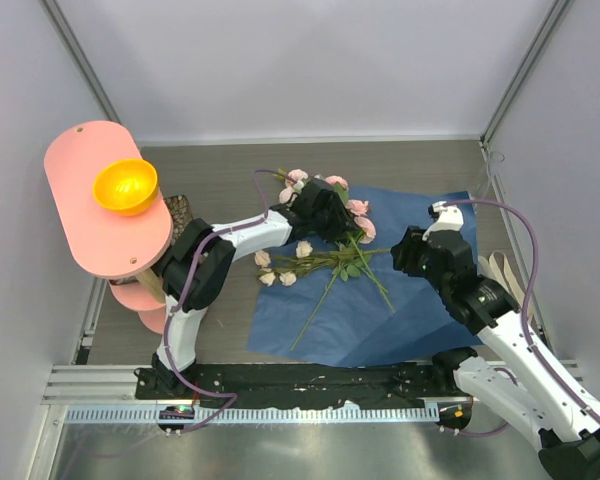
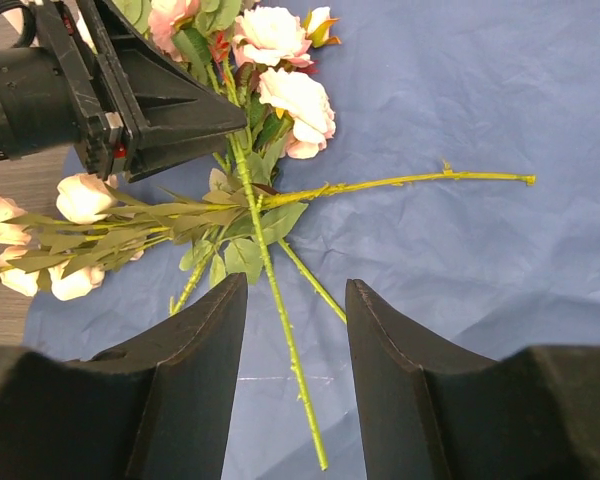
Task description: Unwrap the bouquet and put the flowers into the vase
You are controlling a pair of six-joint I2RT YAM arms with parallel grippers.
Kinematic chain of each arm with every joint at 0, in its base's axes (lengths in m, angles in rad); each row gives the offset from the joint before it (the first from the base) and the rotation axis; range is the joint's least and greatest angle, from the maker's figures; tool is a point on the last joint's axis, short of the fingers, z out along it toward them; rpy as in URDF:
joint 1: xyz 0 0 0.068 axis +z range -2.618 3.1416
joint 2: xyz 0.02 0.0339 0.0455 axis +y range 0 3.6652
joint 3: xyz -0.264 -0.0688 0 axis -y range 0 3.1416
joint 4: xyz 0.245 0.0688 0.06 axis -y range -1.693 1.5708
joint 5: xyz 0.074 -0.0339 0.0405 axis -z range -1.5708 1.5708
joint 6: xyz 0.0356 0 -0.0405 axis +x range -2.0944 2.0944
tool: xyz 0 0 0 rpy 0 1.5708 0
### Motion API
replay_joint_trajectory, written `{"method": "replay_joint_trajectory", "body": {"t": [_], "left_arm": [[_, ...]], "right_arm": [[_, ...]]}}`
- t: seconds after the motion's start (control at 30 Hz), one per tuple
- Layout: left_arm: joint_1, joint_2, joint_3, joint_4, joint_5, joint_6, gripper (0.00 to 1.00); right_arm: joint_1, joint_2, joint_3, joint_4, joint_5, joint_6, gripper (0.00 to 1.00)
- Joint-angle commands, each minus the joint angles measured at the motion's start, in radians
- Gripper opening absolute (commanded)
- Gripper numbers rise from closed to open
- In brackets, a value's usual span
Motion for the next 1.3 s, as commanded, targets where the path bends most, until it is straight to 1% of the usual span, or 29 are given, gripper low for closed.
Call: {"method": "replay_joint_trajectory", "body": {"t": [0.0,0.23,0.37,0.4,0.43,0.63,0.8,0.9,0.93,1.0,1.03,1.1,1.13,1.17,1.27], "left_arm": [[-0.008,-0.014,-0.001,0.078,0.028,-0.021,0.45],[-0.023,0.014,0.014,0.05,0.006,-0.025,0.46],[-0.06,-0.012,-0.015,0.01,-0.078,-0.012,0.55],[-0.071,-0.017,-0.023,0.01,-0.086,-0.012,0.56],[-0.075,-0.021,-0.032,0.012,-0.09,-0.016,0.56],[-0.082,-0.014,-0.072,0.049,-0.09,-0.038,0.45],[-0.08,-0.031,-0.092,0.061,-0.109,-0.024,0.45],[-0.08,-0.026,-0.095,0.076,-0.107,-0.022,0.4],[-0.08,-0.022,-0.093,0.087,-0.106,-0.022,0.36],[-0.08,-0.011,-0.084,0.087,-0.092,-0.022,0.32],[-0.08,-0.009,-0.084,0.111,-0.087,-0.021,0.27],[-0.08,-0.011,-0.086,0.125,-0.084,-0.012,0.21],[-0.08,-0.015,-0.084,0.127,-0.086,-0.004,0.13],[-0.08,-0.021,-0.084,0.126,-0.09,0.005,0.1],[-0.08,-0.055,-0.09,0.125,-0.107,0.039,0.08]], "right_arm": [[0.001,-0.04,-0.002,0.037,-0.015,-0.001,0.5],[0.002,-0.044,-0.022,0.073,-0.054,-0.006,0.5],[0.001,-0.031,-0.031,0.087,-0.071,-0.011,0.5],[0.001,-0.027,-0.031,0.09,-0.072,-0.011,0.5],[0.001,-0.026,-0.031,0.09,-0.077,-0.012,0.5],[0.001,-0.021,-0.036,0.096,-0.086,-0.014,0.5],[-0.001,-0.018,-0.039,0.1,-0.094,-0.014,0.5],[0.001,-0.014,-0.042,0.108,-0.095,-0.017,0.5],[0.001,-0.008,-0.043,0.108,-0.095,-0.015,0.5],[0.001,-0.004,-0.042,0.106,-0.098,-0.017,0.5],[0.001,-0.003,-0.04,0.106,-0.103,-0.017,0.5],[0.001,-0.001,-0.04,0.105,-0.104,-0.018,0.5],[0.001,0.0,-0.039,0.105,-0.106,-0.018,0.5],[0.001,0.002,-0.039,0.105,-0.107,-0.018,0.5],[0.001,0.015,-0.033,0.102,-0.104,-0.02,0.5]]}}
